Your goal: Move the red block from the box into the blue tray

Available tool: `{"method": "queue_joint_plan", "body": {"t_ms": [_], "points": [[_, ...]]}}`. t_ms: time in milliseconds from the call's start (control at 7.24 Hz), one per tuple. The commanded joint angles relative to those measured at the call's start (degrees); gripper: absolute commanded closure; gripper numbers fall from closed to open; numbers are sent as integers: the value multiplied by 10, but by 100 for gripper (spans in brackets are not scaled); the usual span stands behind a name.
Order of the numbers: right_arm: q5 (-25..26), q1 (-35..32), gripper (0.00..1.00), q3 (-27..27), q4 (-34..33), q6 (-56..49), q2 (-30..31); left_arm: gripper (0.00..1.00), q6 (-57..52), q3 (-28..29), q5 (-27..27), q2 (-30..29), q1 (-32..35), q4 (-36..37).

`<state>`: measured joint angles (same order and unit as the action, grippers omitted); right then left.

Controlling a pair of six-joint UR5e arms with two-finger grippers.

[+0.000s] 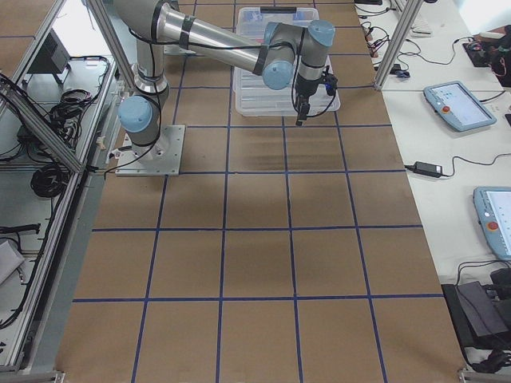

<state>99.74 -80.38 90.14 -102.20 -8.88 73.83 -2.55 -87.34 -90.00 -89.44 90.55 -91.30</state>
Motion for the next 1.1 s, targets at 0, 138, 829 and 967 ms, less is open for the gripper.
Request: {"method": "queue_joint_plan", "body": {"t_ms": [0, 138, 829, 967], "points": [[16, 19, 0, 0, -3, -32, 0, 0, 0, -11, 4, -9, -2, 8], [17, 22, 0, -1, -2, -32, 0, 0, -5, -27, 4, -16, -1, 31], [33, 53, 0, 2, -5, -114, 2, 0, 2, -98, -5, -66, 1, 179], [32, 61, 0, 2, -5, -128, 2, 0, 2, -95, -6, -74, -1, 180]]}}
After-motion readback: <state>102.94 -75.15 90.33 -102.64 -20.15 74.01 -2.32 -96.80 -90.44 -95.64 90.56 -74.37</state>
